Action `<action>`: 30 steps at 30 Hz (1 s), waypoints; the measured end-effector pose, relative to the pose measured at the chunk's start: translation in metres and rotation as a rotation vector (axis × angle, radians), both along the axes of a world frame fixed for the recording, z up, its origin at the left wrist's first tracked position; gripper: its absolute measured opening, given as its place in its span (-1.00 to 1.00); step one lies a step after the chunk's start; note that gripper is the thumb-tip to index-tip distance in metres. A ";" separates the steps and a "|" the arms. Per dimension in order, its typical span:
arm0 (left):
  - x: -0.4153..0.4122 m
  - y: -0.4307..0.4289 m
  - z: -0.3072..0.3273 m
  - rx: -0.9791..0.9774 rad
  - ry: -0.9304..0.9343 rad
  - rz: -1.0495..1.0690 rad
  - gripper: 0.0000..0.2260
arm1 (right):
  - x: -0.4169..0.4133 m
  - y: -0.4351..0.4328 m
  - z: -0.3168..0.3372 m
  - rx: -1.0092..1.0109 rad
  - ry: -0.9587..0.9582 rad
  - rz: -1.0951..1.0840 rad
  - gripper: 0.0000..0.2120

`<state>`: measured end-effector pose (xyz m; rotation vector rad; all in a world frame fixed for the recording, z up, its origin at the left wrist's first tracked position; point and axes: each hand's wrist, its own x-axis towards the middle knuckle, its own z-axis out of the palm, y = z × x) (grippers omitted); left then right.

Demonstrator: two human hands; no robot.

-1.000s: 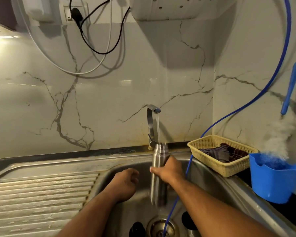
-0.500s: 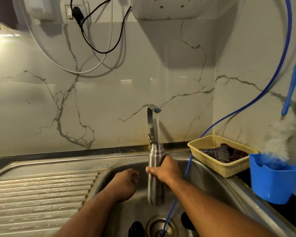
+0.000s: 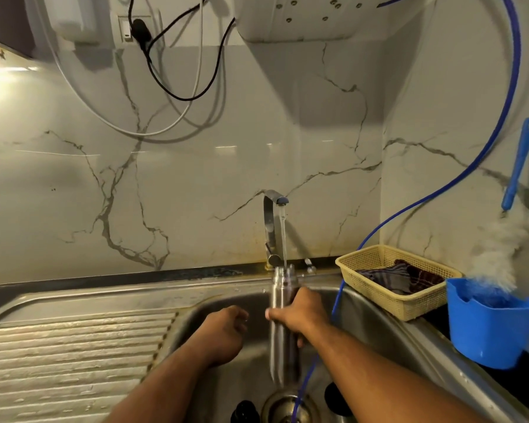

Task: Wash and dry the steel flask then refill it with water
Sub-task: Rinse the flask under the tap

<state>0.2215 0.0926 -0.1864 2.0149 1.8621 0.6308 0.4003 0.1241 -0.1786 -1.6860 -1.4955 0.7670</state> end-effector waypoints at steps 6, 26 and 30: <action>0.002 -0.002 0.001 -0.018 0.003 -0.008 -0.57 | -0.001 0.000 -0.003 -0.066 -0.013 0.027 -0.43; -0.035 -0.009 0.008 -0.294 -0.795 -0.142 -0.21 | 0.008 -0.018 0.039 0.138 0.785 0.329 -0.26; -0.036 -0.013 0.021 -0.189 -0.943 -0.116 -0.35 | 0.018 -0.012 0.042 0.124 0.986 0.004 -0.58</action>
